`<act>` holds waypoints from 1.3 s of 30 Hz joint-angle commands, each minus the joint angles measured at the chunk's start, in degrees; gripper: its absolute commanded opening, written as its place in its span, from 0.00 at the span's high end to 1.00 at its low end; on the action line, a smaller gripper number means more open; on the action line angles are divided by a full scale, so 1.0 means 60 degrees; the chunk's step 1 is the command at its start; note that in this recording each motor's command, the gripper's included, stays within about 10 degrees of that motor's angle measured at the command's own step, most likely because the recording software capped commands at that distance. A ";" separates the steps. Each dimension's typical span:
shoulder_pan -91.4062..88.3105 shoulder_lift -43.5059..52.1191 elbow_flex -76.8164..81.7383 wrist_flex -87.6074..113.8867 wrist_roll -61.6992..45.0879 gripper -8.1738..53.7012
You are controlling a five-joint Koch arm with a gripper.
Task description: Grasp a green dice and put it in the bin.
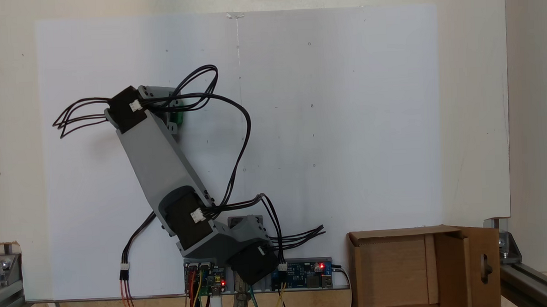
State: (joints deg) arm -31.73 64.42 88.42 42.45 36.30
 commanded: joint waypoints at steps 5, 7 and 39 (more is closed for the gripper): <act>0.0205 0.1055 0.0015 0.0703 0.0732 0.68; 0.0293 0.1685 0.0015 0.0908 0.0718 0.68; 0.8174 0.6782 -0.1245 0.3237 -0.3205 0.68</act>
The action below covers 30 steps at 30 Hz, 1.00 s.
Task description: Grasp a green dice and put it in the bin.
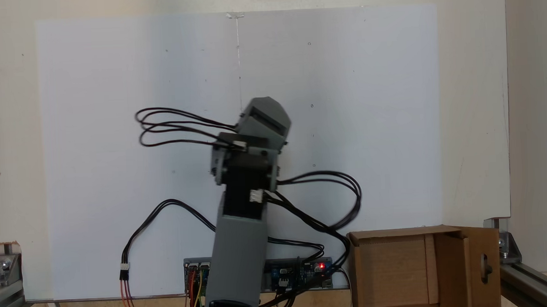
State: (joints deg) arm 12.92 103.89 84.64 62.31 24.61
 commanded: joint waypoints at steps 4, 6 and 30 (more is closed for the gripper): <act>0.3263 -0.0132 -0.0645 -0.0088 -0.2648 0.68; 0.4552 -0.0322 -0.0659 -0.0161 -0.3193 0.68; 1.4414 -0.3047 -0.0732 -0.3135 -0.8950 0.68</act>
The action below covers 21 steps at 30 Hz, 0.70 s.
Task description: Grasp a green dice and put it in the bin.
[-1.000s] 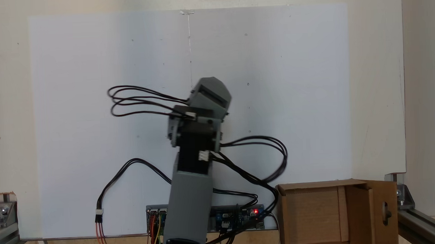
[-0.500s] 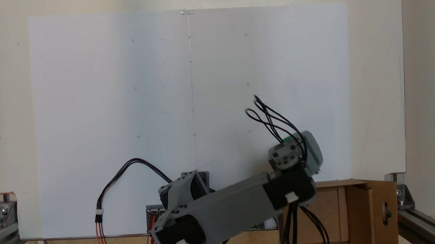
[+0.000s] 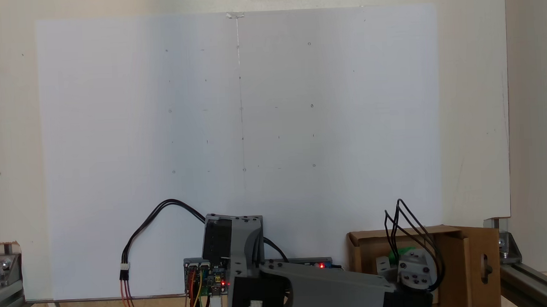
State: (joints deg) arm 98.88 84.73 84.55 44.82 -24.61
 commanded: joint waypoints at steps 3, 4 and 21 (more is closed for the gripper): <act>0.0161 -0.0439 -0.0718 -0.0557 -0.0806 0.66; 0.0190 -0.0513 -0.0718 -0.0586 -0.0791 0.66; -0.0879 0.1846 -0.0732 -0.0718 0.1230 0.15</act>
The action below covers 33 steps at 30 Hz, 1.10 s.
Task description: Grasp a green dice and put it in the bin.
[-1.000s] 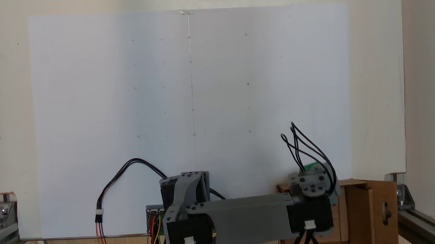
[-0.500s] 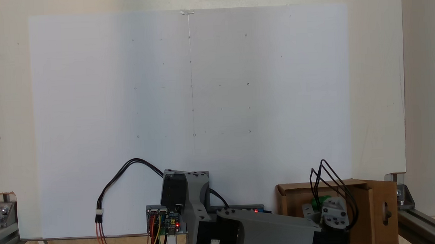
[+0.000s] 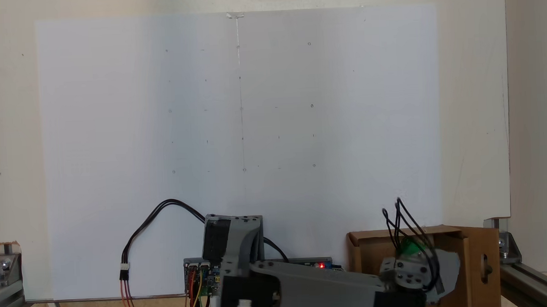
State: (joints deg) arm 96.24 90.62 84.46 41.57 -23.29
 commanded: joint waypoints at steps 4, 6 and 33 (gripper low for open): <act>-0.2388 0.2432 -0.0718 -0.0190 0.2505 0.15; -0.3820 0.2856 -0.0718 -0.0249 0.3164 0.15; -1.7300 0.4644 0.5757 -0.7570 0.3940 0.15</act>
State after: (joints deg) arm -8.00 115.93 119.88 2.99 -2.11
